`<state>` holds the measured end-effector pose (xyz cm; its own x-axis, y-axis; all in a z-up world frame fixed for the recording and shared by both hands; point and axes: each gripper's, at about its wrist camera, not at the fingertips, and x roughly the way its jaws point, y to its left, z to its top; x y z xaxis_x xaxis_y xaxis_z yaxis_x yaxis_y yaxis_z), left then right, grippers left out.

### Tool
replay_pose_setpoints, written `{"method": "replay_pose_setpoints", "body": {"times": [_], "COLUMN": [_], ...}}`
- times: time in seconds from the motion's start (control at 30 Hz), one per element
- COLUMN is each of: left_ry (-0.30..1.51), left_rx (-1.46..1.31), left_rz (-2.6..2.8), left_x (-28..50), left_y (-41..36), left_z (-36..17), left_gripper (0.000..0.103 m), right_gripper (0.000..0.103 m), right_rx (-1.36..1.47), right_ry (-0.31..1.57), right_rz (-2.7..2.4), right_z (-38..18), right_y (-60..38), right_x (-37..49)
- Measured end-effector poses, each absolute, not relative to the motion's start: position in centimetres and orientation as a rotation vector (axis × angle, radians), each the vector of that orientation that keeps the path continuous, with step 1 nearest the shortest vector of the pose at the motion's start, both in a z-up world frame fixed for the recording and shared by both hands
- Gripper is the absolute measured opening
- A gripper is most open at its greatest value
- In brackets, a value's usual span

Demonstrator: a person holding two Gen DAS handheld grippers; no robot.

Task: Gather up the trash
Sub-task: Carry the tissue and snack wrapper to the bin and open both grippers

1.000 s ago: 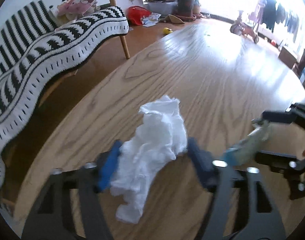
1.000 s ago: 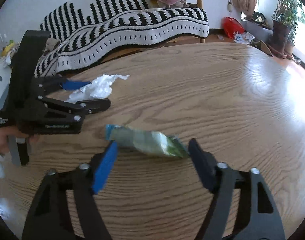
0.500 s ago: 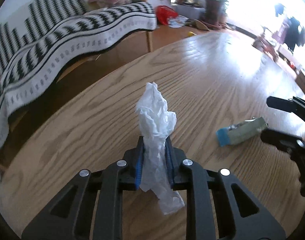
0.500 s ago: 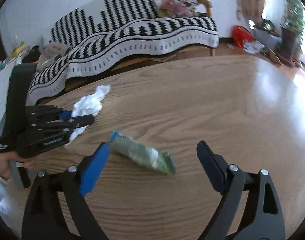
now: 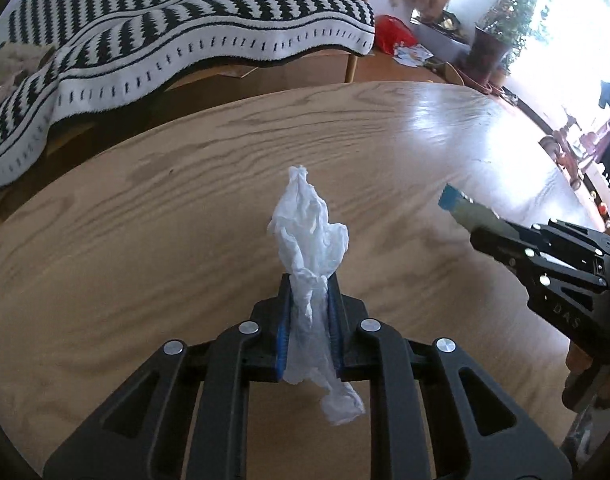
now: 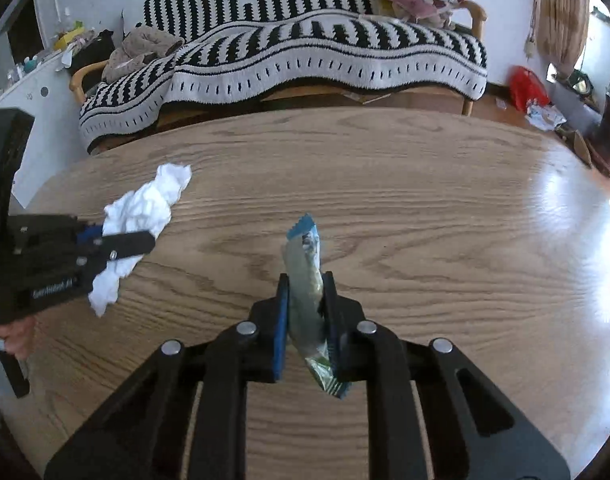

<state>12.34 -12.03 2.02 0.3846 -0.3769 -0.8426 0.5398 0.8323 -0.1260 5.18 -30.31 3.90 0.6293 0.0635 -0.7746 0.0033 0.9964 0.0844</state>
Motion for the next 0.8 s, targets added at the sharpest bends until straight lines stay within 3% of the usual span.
{"method": "replay_pose_setpoints", "body": {"times": [0.47,0.8], "left_ry": [0.916,0.848], "left_rx": [0.179,0.167], "left_rz": [-0.553,-0.697], "left_x": [-0.4,-11.1], "left_y": [-10.6,-15.1], "left_z": [10.3,14.2], "left_gripper": [0.016,0.016], "right_gripper": [0.016,0.016], "right_rx": [0.170,0.073], "right_ry": [0.736,0.637], "right_rz": [0.048,-0.072], "right_z": [12.2,18.6], "right_y": [-28.3,-30.3], "right_x": [-5.3,-17.8]}}
